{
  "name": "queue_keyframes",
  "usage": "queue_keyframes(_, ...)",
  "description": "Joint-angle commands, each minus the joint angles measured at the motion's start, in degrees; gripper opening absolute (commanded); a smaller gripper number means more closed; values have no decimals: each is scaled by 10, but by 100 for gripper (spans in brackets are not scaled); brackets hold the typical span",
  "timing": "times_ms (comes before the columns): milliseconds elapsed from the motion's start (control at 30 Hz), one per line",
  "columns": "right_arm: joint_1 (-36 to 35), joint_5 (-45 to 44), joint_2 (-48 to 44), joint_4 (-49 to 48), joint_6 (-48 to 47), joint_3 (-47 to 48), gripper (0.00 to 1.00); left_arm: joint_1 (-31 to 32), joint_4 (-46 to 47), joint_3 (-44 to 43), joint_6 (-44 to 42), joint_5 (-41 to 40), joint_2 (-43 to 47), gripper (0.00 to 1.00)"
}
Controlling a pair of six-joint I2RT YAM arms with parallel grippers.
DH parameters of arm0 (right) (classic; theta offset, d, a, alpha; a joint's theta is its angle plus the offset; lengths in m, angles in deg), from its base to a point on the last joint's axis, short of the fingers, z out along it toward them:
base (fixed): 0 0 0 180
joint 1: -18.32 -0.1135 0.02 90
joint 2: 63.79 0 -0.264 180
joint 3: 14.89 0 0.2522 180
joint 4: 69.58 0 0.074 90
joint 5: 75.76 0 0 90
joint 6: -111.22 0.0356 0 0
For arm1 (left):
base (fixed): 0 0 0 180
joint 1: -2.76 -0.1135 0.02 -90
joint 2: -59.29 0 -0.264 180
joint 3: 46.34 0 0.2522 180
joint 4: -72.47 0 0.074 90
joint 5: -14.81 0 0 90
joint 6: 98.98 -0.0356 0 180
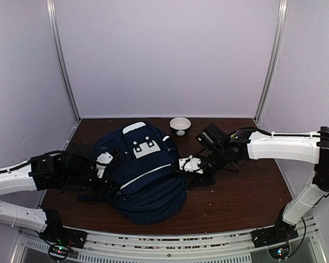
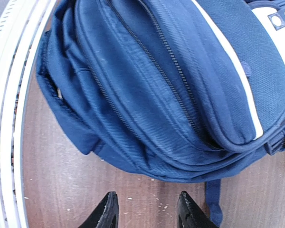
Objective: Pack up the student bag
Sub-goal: Grab the upper front pocket of the student bag, then zip the upper front pocket of the bag in the student bag.
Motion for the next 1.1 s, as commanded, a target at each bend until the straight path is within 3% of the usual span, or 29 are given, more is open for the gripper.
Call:
queue_keyframes(0,-2,37,2,24,6,8,42,6,-5,34,45,-54,1,35)
queue_keyframes(200,-1,35,-2,18,11,6,40,6,10,64,43,-69,-22,36)
queue_keyframes(467,-1,33,5,18,13,7,40,6,47,64,26,-24,-96,34)
queue_keyframes(567,-1,33,6,18,12,7,39,6,59,68,20,-11,-100,28)
queue_keyframes(767,-1,29,8,17,13,8,37,8,58,67,22,32,-101,1)
queue_keyframes(1067,-1,35,17,16,23,16,35,46,66,50,37,128,-89,0)
